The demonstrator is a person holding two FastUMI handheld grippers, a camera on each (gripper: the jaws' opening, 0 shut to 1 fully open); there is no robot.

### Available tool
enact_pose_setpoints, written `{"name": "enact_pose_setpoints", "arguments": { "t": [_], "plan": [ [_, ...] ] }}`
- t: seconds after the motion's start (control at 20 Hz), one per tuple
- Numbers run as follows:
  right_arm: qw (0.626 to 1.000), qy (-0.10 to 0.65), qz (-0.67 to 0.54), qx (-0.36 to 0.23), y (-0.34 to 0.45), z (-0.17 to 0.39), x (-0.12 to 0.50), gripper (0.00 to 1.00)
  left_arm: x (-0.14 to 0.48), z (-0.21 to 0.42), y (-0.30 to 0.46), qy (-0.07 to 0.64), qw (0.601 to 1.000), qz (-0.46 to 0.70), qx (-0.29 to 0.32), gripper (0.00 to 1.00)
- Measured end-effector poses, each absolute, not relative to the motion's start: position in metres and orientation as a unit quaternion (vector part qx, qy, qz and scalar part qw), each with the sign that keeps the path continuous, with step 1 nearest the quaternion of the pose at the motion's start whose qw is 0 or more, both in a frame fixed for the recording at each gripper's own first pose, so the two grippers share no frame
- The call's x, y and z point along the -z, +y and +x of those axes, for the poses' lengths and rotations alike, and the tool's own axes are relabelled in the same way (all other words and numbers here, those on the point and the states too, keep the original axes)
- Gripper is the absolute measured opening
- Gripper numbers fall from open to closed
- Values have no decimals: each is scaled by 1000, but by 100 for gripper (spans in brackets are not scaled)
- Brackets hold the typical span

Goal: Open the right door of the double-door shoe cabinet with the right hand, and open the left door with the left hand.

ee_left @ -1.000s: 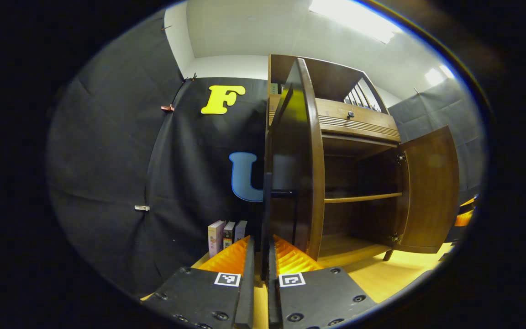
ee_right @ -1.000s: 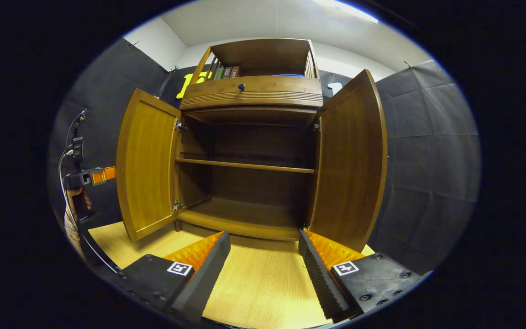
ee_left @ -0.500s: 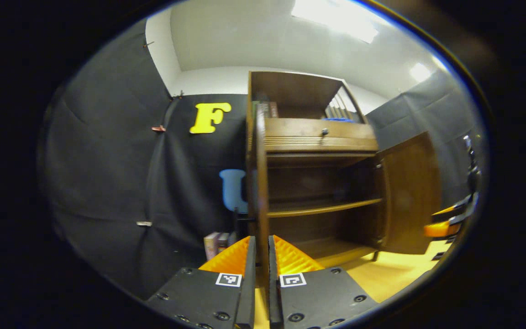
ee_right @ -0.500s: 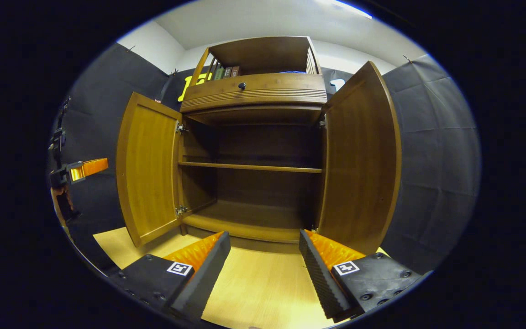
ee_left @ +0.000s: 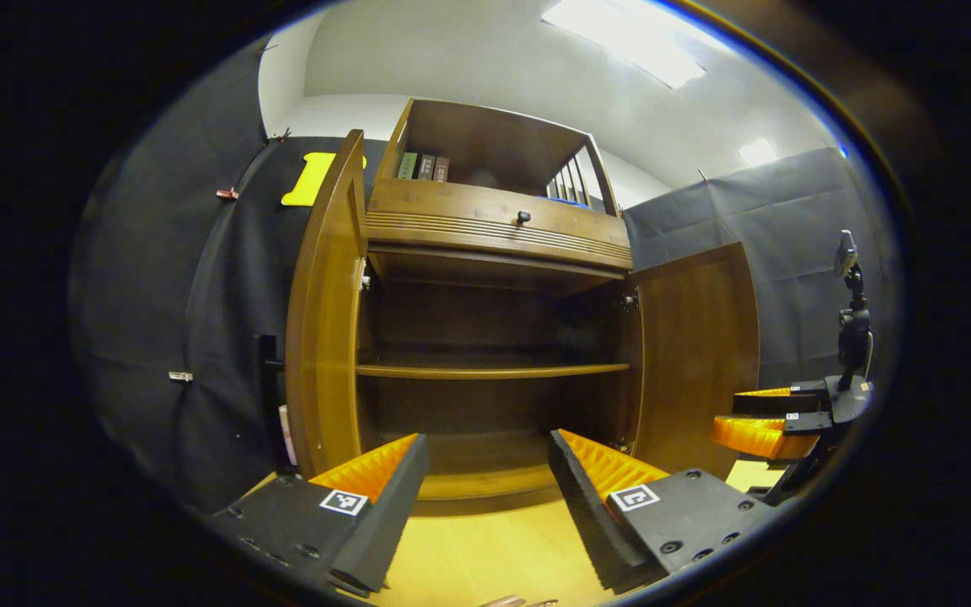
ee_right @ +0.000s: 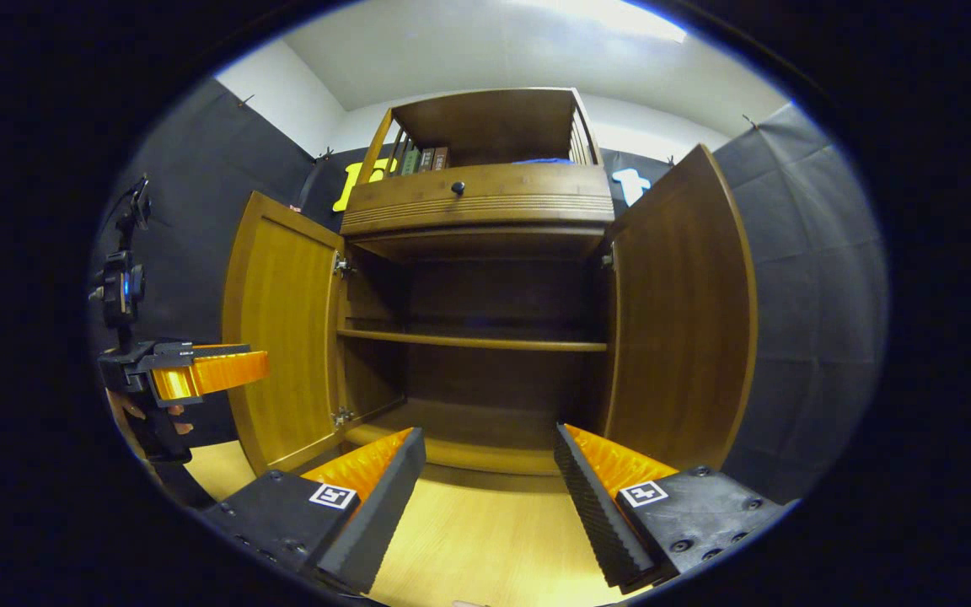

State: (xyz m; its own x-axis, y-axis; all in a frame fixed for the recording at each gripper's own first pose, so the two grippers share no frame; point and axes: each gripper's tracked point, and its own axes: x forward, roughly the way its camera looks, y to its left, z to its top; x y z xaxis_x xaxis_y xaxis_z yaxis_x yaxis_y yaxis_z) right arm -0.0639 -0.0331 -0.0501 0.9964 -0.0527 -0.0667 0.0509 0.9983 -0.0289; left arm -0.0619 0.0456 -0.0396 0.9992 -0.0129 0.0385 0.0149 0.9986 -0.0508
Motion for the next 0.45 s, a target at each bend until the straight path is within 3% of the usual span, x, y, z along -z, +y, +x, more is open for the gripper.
{"name": "enact_pose_setpoints", "arguments": {
  "t": [0.05,0.15,0.45],
  "plan": [
    [999,31,-19,32,-35,-64,48,95,36,-60,51,-24,999,-23,-8,94],
    [999,31,-18,33,-36,-66,46,97,34,-57,59,-23,999,-11,-35,95],
    [999,30,-12,31,-36,-64,44,97,43,-45,56,0,999,-1,-46,93]
  ]
}}
